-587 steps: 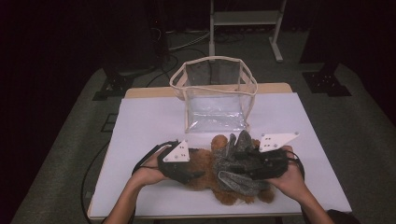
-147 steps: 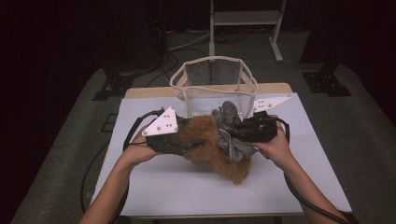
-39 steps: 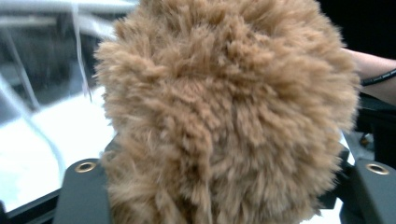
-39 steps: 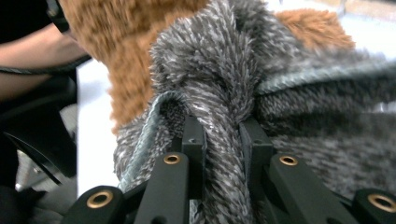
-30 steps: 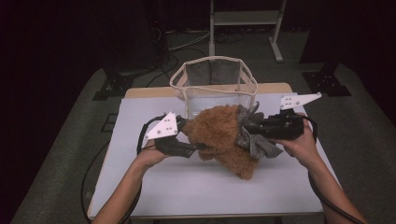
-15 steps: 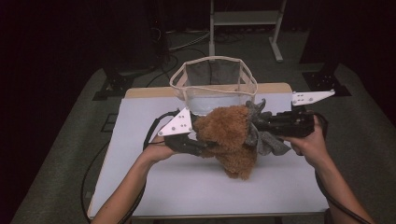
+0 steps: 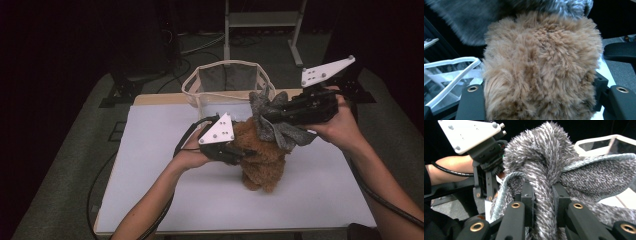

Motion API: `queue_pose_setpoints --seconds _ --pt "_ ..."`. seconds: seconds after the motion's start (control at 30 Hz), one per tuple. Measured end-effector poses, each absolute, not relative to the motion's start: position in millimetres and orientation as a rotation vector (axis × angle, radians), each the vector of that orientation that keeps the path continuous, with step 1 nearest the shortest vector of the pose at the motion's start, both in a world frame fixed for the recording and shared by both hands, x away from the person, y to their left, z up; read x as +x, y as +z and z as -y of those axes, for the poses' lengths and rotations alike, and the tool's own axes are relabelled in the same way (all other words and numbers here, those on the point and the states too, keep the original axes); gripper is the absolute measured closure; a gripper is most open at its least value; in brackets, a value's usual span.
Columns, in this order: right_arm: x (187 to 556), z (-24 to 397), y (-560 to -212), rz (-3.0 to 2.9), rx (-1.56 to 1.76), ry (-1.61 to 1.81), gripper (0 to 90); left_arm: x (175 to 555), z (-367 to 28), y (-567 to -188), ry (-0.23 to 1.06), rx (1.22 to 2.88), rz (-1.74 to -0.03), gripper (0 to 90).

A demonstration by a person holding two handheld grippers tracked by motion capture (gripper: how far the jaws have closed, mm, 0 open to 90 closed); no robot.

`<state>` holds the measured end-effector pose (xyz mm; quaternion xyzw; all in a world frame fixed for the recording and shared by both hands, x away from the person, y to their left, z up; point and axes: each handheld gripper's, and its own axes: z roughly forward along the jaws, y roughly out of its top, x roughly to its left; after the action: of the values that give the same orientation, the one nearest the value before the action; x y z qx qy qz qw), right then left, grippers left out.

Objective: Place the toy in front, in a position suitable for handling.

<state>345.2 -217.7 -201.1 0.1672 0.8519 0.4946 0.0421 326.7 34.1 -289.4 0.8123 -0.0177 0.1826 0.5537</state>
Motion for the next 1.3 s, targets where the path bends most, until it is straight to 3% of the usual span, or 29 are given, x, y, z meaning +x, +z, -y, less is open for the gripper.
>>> queue_pose_setpoints --seconds 0.27,0.8,1.3 --pt "354 190 -206 -2.711 0.473 1.403 74.6 324 -18 -290 0.439 1.948 0.083 31.6" --pt "350 259 -205 -2.578 0.645 1.478 74.6 327 -44 -290 0.453 1.964 0.041 29.7" --pt "351 207 -207 -2.654 0.500 1.461 74.4 321 -37 -287 0.483 2.001 0.093 28.4"
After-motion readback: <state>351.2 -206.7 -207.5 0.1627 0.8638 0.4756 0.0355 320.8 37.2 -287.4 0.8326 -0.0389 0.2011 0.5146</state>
